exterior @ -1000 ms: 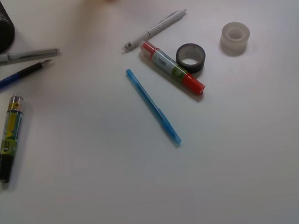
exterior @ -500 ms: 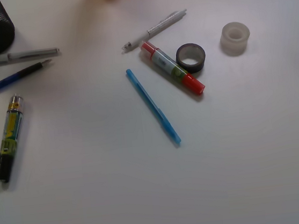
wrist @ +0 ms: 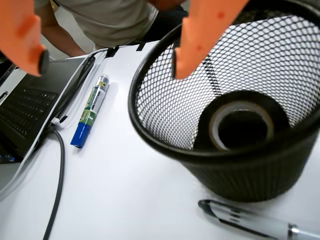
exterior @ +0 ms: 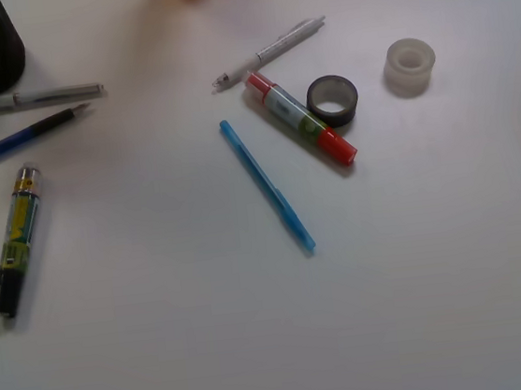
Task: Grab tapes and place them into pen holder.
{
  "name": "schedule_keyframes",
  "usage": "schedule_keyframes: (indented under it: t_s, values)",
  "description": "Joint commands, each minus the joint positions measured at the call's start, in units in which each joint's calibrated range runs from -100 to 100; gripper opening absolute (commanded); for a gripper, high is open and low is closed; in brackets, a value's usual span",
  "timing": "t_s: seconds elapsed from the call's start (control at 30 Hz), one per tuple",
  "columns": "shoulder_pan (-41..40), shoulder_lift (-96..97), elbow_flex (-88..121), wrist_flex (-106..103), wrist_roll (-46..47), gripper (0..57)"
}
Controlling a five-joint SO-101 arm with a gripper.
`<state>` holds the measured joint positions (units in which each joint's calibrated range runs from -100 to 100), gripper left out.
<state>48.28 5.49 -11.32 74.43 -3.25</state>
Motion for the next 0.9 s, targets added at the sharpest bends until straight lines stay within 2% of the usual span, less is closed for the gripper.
schedule_keyframes:
  t_s: [0.0,0.1,0.23,0.33,0.57,0.7,0.87]
  values:
    - [-0.47,-4.34,-1.18,0.03,0.0,28.0]
    - [-3.53,-11.31,-1.63,-0.5,0.05,28.0]
    - [-11.68,-19.81,-3.62,0.03,1.27,28.1]
    - [-20.65,-22.53,-1.0,0.81,2.64,28.2]
    - [-47.05,-23.04,12.23,1.51,2.88,27.6]
    - [-60.5,-23.21,21.01,-1.11,-1.61,27.6]
    - [-72.77,-23.21,33.42,-7.85,-9.77,27.6]
